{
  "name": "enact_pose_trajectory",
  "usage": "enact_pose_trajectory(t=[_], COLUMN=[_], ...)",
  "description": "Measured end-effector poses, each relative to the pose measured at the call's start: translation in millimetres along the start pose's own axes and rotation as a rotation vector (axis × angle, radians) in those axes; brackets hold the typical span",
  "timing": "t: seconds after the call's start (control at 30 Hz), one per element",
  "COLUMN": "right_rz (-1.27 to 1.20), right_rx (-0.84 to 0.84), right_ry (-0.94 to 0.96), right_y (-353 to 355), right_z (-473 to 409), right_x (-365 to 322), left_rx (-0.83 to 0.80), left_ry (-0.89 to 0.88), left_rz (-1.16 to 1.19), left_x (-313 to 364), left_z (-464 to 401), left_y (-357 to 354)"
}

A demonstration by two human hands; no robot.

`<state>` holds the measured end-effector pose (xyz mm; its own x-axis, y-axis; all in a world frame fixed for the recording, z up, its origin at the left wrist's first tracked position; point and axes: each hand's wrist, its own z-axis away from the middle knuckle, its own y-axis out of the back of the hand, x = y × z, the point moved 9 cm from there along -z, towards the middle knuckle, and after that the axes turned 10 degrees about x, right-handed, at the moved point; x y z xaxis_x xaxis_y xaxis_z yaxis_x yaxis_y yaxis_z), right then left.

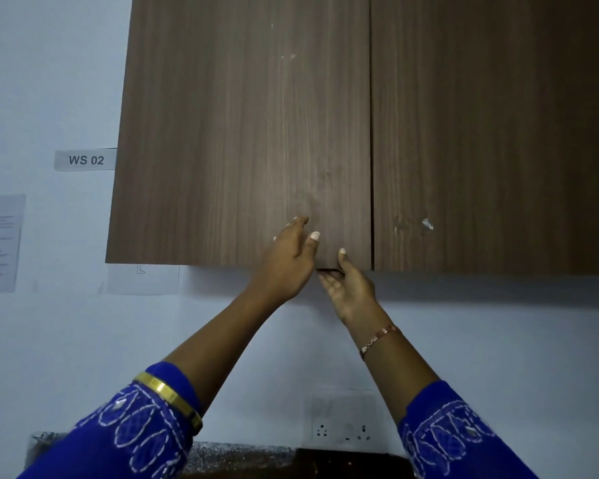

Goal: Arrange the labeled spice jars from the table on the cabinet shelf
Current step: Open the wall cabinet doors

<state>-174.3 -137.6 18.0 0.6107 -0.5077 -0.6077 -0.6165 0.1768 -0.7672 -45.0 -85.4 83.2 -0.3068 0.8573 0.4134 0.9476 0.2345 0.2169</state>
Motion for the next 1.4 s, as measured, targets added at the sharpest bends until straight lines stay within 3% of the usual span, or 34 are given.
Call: enact_pose_trajectory(t=[0.23,0.53,0.73,0.97,1.4], right_rz=[0.005,0.054,0.253,0.392,0.686], right_rx=[-0.128,-0.057,-0.022,-0.048,-0.256], right_ry=[0.167,0.318,0.651,0.834,1.062], right_y=[1,-14,-32,-50,-142], right_z=[44,125,190,235,323], right_x=[-18,-25,-37,-38,14], left_rx=[0.034,0.157,0.319,0.269,0.249], left_ry=[-0.079,-0.147,-0.065,0.067,-0.006], left_rz=[-0.019,-0.13,-0.277,-0.264,-0.03], left_x=[44,119,151,159,155], left_z=[2,1,8,17,51], left_y=[-8,32,80,110,243])
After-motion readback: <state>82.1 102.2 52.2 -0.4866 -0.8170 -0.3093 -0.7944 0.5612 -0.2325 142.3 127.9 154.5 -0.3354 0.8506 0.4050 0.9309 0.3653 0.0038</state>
